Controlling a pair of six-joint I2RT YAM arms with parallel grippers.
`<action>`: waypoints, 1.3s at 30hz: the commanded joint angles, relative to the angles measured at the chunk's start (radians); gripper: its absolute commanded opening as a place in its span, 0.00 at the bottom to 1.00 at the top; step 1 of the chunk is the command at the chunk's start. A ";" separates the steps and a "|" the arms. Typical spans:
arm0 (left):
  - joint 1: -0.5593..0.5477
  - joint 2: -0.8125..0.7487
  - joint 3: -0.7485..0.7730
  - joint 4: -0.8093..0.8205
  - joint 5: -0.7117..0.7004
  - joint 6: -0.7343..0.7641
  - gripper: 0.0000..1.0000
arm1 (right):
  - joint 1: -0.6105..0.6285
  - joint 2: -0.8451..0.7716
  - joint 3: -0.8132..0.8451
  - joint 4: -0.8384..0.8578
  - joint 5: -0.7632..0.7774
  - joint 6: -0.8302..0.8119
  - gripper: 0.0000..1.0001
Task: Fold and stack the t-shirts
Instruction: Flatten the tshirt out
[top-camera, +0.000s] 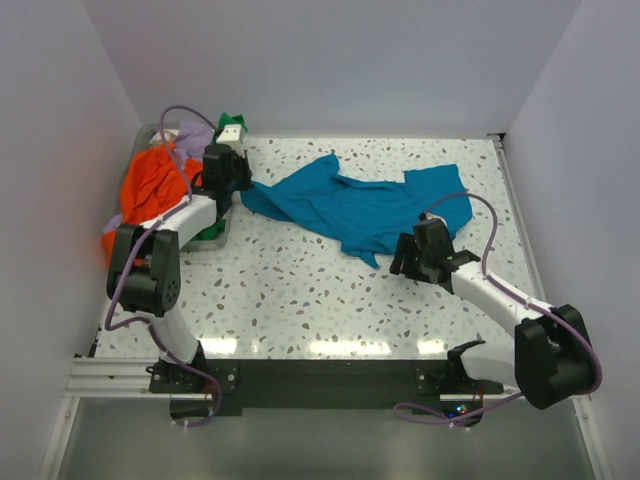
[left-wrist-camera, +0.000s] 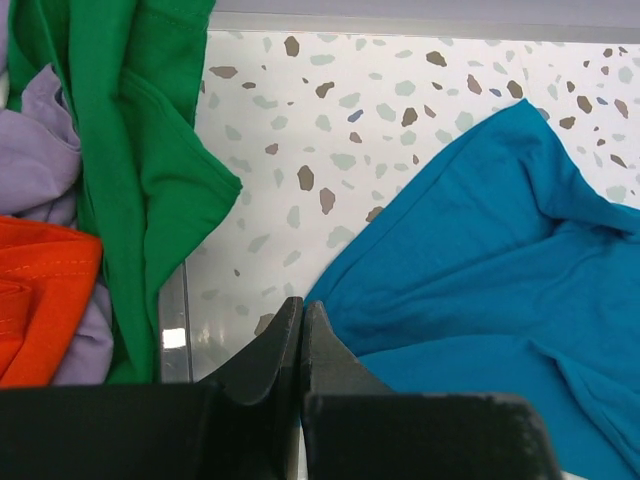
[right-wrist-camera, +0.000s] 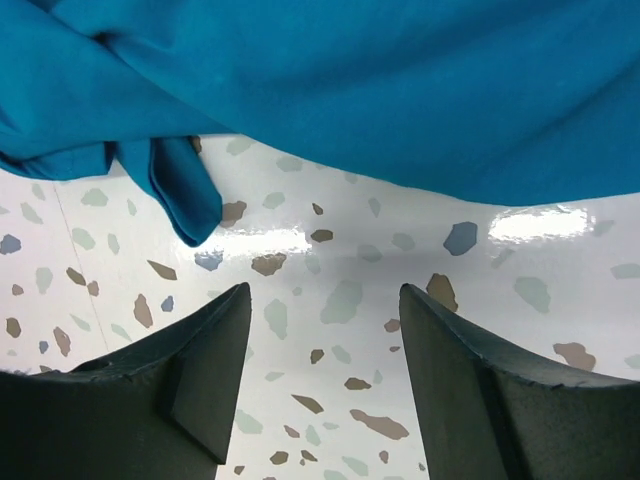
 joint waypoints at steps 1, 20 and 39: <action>-0.001 -0.033 -0.004 0.072 0.031 -0.016 0.00 | 0.009 0.027 -0.013 0.106 -0.084 0.032 0.63; -0.001 -0.015 0.009 0.065 0.054 -0.014 0.00 | 0.092 0.239 0.046 0.308 -0.145 0.001 0.54; 0.069 -0.123 0.137 -0.039 0.093 -0.031 0.00 | 0.088 -0.003 0.414 -0.101 0.209 -0.177 0.00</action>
